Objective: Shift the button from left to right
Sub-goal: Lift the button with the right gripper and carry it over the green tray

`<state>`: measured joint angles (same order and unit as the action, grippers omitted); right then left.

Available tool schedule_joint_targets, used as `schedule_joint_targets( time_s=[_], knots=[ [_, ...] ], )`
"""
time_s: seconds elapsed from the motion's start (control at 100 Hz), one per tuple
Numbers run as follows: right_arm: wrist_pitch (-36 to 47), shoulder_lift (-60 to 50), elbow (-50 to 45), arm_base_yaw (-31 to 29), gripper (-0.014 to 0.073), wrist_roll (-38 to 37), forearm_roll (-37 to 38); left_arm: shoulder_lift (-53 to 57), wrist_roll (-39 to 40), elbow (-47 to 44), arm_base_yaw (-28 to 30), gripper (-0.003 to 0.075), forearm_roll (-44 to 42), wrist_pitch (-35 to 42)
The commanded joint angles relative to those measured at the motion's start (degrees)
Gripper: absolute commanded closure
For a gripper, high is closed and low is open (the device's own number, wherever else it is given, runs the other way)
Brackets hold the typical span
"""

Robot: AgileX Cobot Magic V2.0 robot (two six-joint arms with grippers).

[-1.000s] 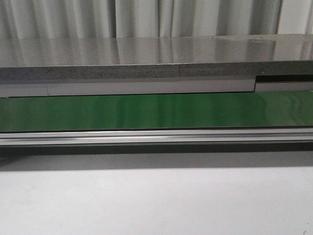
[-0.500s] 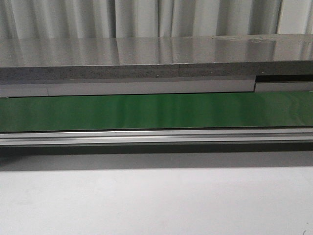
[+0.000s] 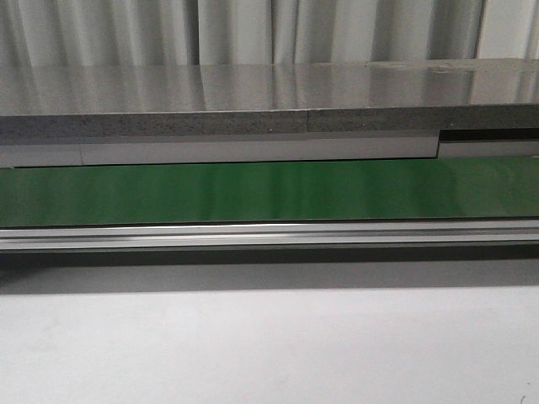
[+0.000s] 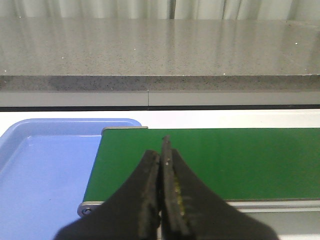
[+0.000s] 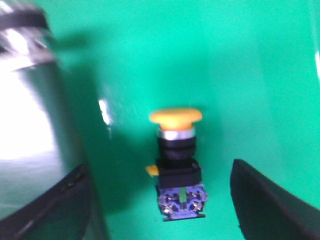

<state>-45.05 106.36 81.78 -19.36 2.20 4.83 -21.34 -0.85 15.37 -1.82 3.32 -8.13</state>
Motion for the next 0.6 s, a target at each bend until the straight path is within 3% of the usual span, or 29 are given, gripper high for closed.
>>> schedule_joint_targets(
  time_s=[0.0,0.37,0.59],
  knots=[
    [4.0,-6.3,1.9,1.0,0.002,-0.2,-2.4,-0.2,0.0,1.5,-0.3,0.0741,0.6,4.9],
    [9.9,-20.2,0.5,12.9,0.002,-0.2,-4.8,-0.2,0.0,1.5,-0.3,0.0741,0.6,4.9],
    [18.8,-33.3,-11.6,19.5,0.002,-0.2,-8.3,-0.2,0.0,1.5,-0.3,0.0741,0.6,4.9]
  ],
)
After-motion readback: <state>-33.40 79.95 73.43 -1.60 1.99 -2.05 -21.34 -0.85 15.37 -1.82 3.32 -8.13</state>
